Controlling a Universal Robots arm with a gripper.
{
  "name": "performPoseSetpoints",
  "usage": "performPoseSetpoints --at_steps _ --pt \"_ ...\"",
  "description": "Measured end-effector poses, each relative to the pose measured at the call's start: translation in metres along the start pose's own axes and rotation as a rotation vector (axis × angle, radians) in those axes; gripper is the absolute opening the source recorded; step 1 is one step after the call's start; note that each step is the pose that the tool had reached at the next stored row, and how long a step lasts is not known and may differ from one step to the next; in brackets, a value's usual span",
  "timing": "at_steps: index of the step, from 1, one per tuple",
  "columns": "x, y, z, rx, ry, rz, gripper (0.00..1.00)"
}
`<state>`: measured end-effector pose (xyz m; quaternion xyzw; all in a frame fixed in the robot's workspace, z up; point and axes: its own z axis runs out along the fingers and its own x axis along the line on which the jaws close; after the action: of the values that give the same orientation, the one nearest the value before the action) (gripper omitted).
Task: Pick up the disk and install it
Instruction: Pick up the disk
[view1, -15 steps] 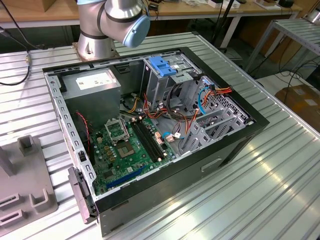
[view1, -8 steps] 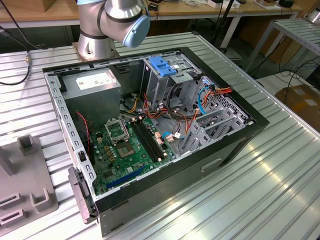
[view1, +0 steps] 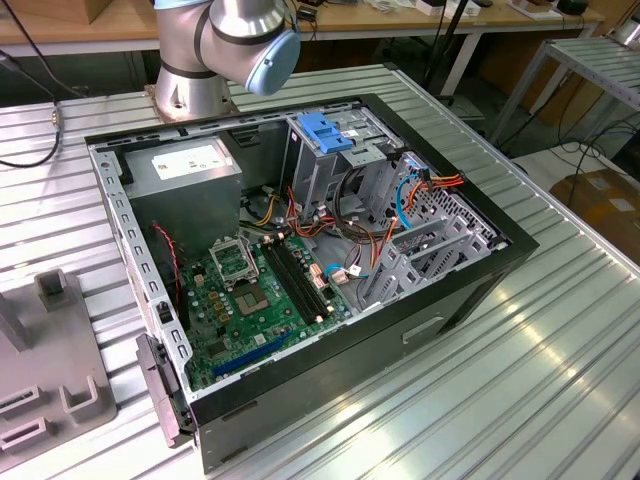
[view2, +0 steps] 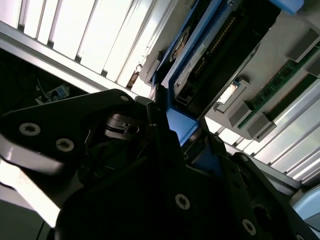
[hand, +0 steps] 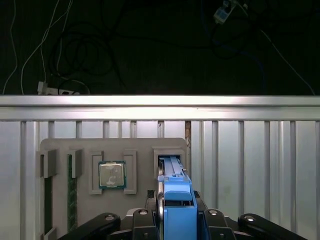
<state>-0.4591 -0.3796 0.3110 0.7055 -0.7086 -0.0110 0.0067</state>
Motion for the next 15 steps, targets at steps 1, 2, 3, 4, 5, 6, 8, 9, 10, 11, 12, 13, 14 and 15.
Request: performPoseSetpoints --at_steps 1,2,3,4,5,6,8,9,10,11,12,13,14,15 --pt "0.0000 0.0001 -0.0017 -0.0002 0.0000 0.000 0.37" --pt "0.0000 0.0001 -0.0029 -0.0002 0.0000 0.000 0.37" --pt "0.0000 0.0001 -0.0047 -0.0005 0.0000 0.000 0.37" --pt "0.0000 0.0001 -0.0059 -0.0005 -0.0001 0.000 0.37" --pt "-0.0001 0.0002 -0.0073 -0.0006 0.0000 0.000 0.37" --pt "0.0000 0.0002 -0.0086 -0.0006 -0.0001 0.000 0.37" --pt "-0.0001 0.0003 -0.0114 -0.0008 0.0000 0.000 0.37" --pt "-0.0001 0.0004 -0.0138 -0.0010 0.0000 0.000 0.37" --pt "-0.0001 0.0004 -0.0159 -0.0010 0.0000 0.000 0.37" --pt "-0.0001 0.0005 -0.0179 -0.0013 0.0000 0.000 0.37" --pt "-0.0001 0.0005 -0.0180 -0.0011 -0.0002 0.000 0.37" --pt "-0.0001 0.0004 -0.0181 -0.0012 -0.0001 0.000 0.37" --pt "-0.0001 0.0004 -0.0181 -0.0011 -0.0001 0.000 0.37" --pt "-0.0001 0.0004 -0.0181 -0.0012 -0.0001 0.000 0.37"
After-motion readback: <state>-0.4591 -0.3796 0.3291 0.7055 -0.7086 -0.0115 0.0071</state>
